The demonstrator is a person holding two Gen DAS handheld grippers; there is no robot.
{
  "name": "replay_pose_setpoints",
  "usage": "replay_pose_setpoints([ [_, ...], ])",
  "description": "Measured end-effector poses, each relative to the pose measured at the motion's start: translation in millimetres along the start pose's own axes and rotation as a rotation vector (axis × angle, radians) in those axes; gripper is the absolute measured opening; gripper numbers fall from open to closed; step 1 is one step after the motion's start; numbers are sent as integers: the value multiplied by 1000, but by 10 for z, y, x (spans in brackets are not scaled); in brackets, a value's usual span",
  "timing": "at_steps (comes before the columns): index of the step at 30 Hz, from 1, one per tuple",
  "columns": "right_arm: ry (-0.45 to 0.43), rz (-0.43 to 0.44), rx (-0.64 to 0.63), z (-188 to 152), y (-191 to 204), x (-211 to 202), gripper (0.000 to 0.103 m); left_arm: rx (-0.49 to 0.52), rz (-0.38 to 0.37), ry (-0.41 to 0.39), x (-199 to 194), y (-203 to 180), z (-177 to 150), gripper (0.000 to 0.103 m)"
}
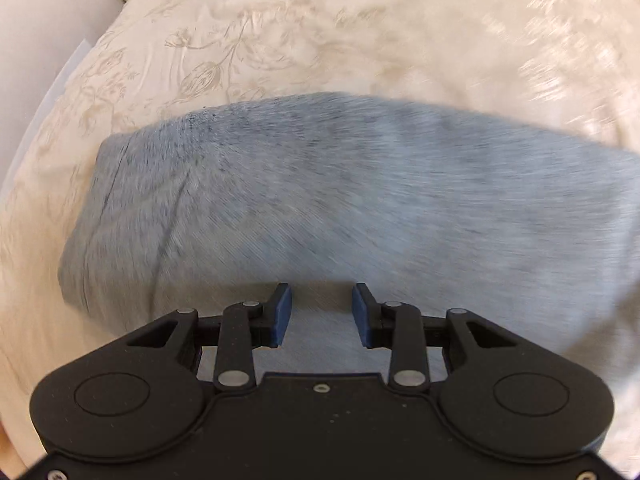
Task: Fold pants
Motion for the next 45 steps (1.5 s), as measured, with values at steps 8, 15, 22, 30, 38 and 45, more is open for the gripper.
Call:
replay_pose_setpoints([
  [8, 27, -29, -38, -31, 703, 758, 26, 76, -98, 31, 275, -28, 107, 46],
  [15, 81, -54, -93, -88, 901, 1258, 30, 89, -196, 86, 368, 54, 144, 46],
  [22, 68, -104, -153, 51, 886, 1502, 31, 87, -245, 134, 473, 126, 207, 46],
  [30, 128, 15, -192, 118, 1082, 1644, 8, 83, -281, 132, 546, 254, 286, 46],
  [38, 202, -150, -485, -263, 1260, 1707, 8, 86, -279, 42, 306, 439, 65, 45],
  [45, 195, -155, -506, -316, 1217, 1686, 8, 220, -232, -141, -70, 573, -521, 47],
])
Point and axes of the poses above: each gripper's, at about its wrist camera, not at the fingertips, and x roughly the way its jaws point, y to its left, z to its top, the point moved 8 cm from there along x, roughly the way its jaws point, and after that the axes turned 12 degrees about z, right-handed, at the moved point
